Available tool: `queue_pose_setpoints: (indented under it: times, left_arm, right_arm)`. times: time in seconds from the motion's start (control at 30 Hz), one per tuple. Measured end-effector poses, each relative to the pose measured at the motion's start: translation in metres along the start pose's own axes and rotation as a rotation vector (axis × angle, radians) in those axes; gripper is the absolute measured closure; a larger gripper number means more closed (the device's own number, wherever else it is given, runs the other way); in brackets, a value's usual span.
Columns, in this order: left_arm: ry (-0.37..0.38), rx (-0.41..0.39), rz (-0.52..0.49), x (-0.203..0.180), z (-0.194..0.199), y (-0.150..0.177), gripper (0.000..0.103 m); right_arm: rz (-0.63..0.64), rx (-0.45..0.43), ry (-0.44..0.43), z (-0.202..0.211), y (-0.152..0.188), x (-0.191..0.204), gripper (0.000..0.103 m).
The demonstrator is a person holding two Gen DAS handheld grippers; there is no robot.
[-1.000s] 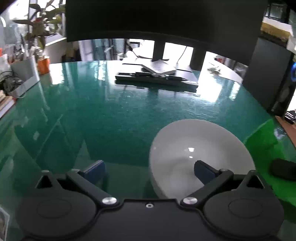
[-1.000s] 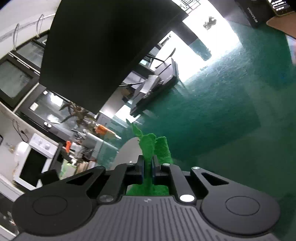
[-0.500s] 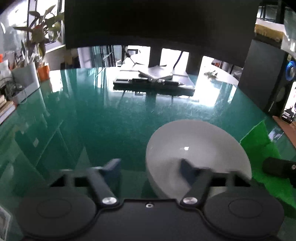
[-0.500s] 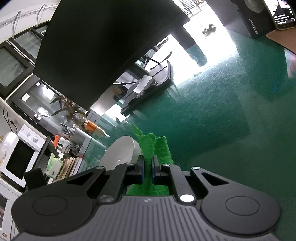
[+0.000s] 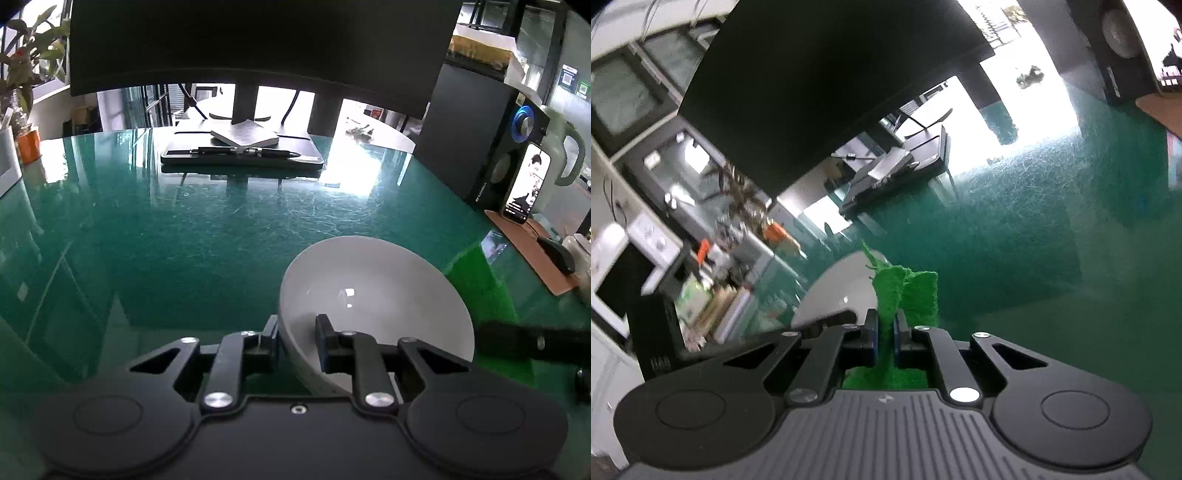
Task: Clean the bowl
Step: 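Lift the green cloth with the right gripper while the left gripper grasps the bowl rim, then wipe the bowl with the held cloth in the right gripper while the left gripper holds the bowl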
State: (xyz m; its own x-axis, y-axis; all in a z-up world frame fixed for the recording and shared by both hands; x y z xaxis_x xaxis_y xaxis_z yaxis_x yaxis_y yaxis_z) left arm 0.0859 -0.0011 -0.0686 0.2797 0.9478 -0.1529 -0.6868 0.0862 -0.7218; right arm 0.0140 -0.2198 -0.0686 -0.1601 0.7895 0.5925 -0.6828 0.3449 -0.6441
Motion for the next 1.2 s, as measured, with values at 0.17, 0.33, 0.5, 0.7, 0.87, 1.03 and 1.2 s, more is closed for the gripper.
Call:
queue_pose_setpoints:
  times: [0.17, 0.33, 0.5, 0.7, 0.87, 1.03, 1.2]
  left_arm:
    - [-0.005, -0.001, -0.012, -0.001, 0.001, 0.0, 0.082]
    - [-0.016, -0.003, -0.024, -0.003, 0.002, 0.001, 0.082]
    - [-0.015, -0.002, -0.037, -0.005, 0.003, 0.001, 0.082]
    - [-0.011, 0.001, -0.055, -0.006, 0.003, 0.001, 0.081]
    - [-0.009, 0.004, -0.067, -0.006, 0.004, 0.0, 0.078]
    - [-0.004, 0.003, -0.074, -0.006, 0.003, 0.0, 0.076]
    - [0.002, 0.004, -0.088, -0.009, 0.002, 0.0, 0.076]
  right_arm:
    - [0.138, 0.043, -0.008, 0.001, 0.009, 0.009, 0.097]
    - [0.417, 0.1, -0.045, 0.0, 0.018, 0.036, 0.097]
    - [0.455, 0.082, 0.009, -0.005, 0.009, 0.035, 0.097]
    - [0.549, 0.127, -0.069, -0.005, 0.023, 0.056, 0.097]
    - [0.617, 0.144, -0.073, -0.009, 0.024, 0.061, 0.097]
    - [0.587, 0.113, -0.005, -0.005, 0.009, 0.048, 0.097]
    - [0.664, 0.15, -0.088, -0.005, 0.026, 0.067, 0.097]
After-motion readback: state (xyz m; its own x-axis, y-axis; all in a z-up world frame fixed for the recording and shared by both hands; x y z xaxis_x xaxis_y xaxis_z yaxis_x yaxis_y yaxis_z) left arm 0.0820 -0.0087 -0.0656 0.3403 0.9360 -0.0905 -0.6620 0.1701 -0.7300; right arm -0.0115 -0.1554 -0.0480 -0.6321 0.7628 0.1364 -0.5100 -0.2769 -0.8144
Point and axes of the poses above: each gripper's, at about its wrist camera, not at the fingertips, and z roughly against the way its jaws point, x to its left, y to its underside, the point moved 3 cm from there along -z, roughly the way its jaws point, and after that the axes turned 1 degree about -x, right-handed, at the moved point
